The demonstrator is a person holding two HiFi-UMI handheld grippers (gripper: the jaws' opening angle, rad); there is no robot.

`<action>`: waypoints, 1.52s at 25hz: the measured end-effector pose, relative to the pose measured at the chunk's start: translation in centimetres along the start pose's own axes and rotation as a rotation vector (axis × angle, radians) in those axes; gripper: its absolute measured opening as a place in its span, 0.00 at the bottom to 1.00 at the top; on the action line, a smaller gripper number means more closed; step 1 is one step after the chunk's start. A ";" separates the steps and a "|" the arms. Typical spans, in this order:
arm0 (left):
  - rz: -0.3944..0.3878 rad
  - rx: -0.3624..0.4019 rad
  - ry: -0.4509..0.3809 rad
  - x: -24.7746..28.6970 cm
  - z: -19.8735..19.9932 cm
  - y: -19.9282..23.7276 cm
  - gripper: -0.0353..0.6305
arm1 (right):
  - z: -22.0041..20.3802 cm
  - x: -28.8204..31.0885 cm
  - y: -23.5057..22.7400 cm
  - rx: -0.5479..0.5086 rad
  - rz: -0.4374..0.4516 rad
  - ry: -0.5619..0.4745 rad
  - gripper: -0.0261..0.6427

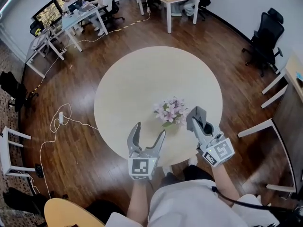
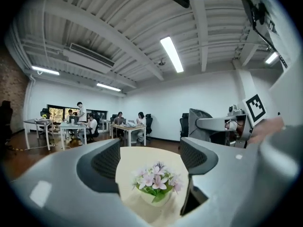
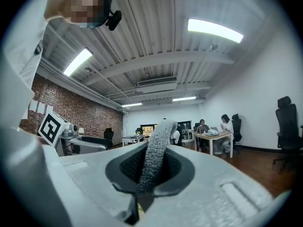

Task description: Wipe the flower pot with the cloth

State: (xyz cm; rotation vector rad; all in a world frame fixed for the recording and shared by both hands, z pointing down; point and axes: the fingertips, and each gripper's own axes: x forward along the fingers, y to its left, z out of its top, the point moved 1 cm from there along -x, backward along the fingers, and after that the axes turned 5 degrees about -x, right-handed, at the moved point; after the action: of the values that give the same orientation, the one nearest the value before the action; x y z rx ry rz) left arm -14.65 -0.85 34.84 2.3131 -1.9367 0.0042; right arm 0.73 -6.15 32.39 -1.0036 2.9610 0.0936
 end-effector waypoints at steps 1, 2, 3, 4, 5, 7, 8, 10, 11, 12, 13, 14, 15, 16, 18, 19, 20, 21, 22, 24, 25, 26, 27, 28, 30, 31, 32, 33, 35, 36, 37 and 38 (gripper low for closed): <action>0.010 0.000 -0.022 -0.2 0.7 -0.3 0.68 | 0.5 -0.3 0.0 -0.016 0.004 -0.011 0.04; 0.022 -0.001 -0.039 -0.4 1.3 -0.6 0.68 | 1.0 -0.5 -0.1 -0.030 0.011 -0.018 0.04; 0.036 0.000 -0.052 -0.5 1.8 -0.9 0.68 | 1.3 -0.8 -0.3 -0.039 0.021 -0.024 0.04; 0.052 0.004 -0.063 -0.6 2.1 -1.3 0.68 | 1.6 -1.1 -0.4 -0.041 0.031 -0.030 0.04; 0.070 0.010 -0.070 -0.7 2.4 -1.7 0.68 | 1.7 -1.4 -0.7 -0.038 0.042 -0.037 0.04; 0.104 0.027 -0.074 -0.8 2.9 -2.7 0.67 | 1.9 -2.2 -1.1 -0.024 0.065 -0.052 0.04; 0.118 0.031 -0.073 -0.8 3.2 -3.5 0.67 | 2.0 -2.6 -1.3 -0.019 0.077 -0.057 0.04; 0.143 0.023 -0.078 -0.6 3.7 -5.6 0.67 | 2.1 -3.8 -2.0 -0.024 0.097 -0.056 0.04; 0.160 0.018 -0.085 -0.6 3.9 -6.7 0.67 | 2.1 -4.6 -2.5 -0.033 0.103 -0.055 0.04; 0.184 0.016 -0.093 -0.6 3.9 -7.7 0.67 | 2.1 -5.4 -2.9 -0.042 0.106 -0.058 0.04; 0.213 0.015 -0.100 -0.8 3.9 -8.5 0.67 | 2.1 -6.1 -3.4 -0.044 0.108 -0.065 0.04; 0.244 0.015 -0.105 -0.9 3.9 -9.3 0.67 | 2.2 -6.8 -3.9 -0.036 0.109 -0.071 0.04; 0.270 0.016 -0.105 -1.1 3.9 -10.0 0.67 | 2.3 -7.4 -4.4 -0.020 0.110 -0.074 0.04; 0.290 0.014 -0.103 -1.4 3.8 -10.9 0.67 | 2.4 -8.0 -4.9 -0.003 0.109 -0.072 0.04; 0.319 0.002 -0.096 -1.6 3.5 -12.5 0.67 | 2.3 -8.9 -6.0 0.030 0.110 -0.061 0.04; 0.331 -0.005 -0.092 -1.7 3.3 -13.2 0.67 | 2.1 -9.2 -6.6 0.051 0.111 -0.055 0.04; 0.339 -0.008 -0.085 -1.8 3.1 -13.8 0.67 | 2.0 -9.4 -7.0 0.073 0.113 -0.048 0.04; 0.344 -0.005 -0.076 -1.9 3.1 -14.2 0.67 | 1.9 -9.4 -7.2 0.090 0.116 -0.041 0.04; 0.347 0.001 -0.068 -2.1 3.2 -14.5 0.67 | 1.9 -9.5 -7.2 0.095 0.121 -0.036 0.04; 0.350 0.017 -0.065 -2.8 3.9 -14.6 0.65 | 2.3 -9.7 -6.6 0.080 0.136 -0.037 0.04; 0.353 0.025 -0.073 -3.1 4.4 -14.6 0.64 | 2.7 -9.8 -6.3 0.067 0.141 -0.042 0.04; 0.354 0.033 -0.084 -3.3 4.9 -14.5 0.64 | 3.0 -9.9 -6.1 0.057 0.140 -0.046 0.04; 0.352 0.041 -0.093 -3.4 5.4 -14.4 0.66 | 3.1 -9.9 -6.1 0.051 0.134 -0.047 0.04; 0.347 0.050 -0.099 -3.4 5.9 -14.3 0.68 | 3.1 -9.9 -6.1 0.048 0.124 -0.046 0.04; 0.338 0.060 -0.108 -3.7 6.5 -14.0 0.68 | 3.1 -9.5 -5.9 0.039 0.111 -0.040 0.04; 0.336 0.056 -0.112 -4.1 6.5 -13.7 0.68 | 3.2 -9.3 -5.6 0.029 0.109 -0.036 0.04; 0.333 0.047 -0.117 -4.6 6.3 -13.4 0.68 | 3.2 -9.1 -5.1 0.020 0.110 -0.033 0.04; 0.330 0.035 -0.121 -5.2 6.1 -12.9 0.68 | 3.2 -8.9 -4.6 0.013 0.112 -0.031 0.04; 0.333 0.013 -0.123 -6.1 5.4 -11.8 0.68 | 3.2 -8.6 -3.7 0.004 0.111 -0.026 0.04; 0.337 0.005 -0.122 -6.3 5.2 -11.1 0.68 | 3.3 -8.4 -3.3 -0.001 0.110 -0.025 0.04; 0.341 -0.001 -0.122 -6.6 5.0 -10.5 0.68 | 3.4 -8.2 -3.0 -0.008 0.111 -0.026 0.04; 0.343 -0.005 -0.123 -6.9 5.1 -9.9 0.68 | 3.5 -8.1 -2.7 -0.014 0.112 -0.026 0.04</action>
State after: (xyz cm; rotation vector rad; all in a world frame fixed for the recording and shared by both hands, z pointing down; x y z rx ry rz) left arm -6.54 7.10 28.29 1.9910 -2.3659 -0.1130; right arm 8.76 -3.18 28.97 -0.8302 2.9954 0.1280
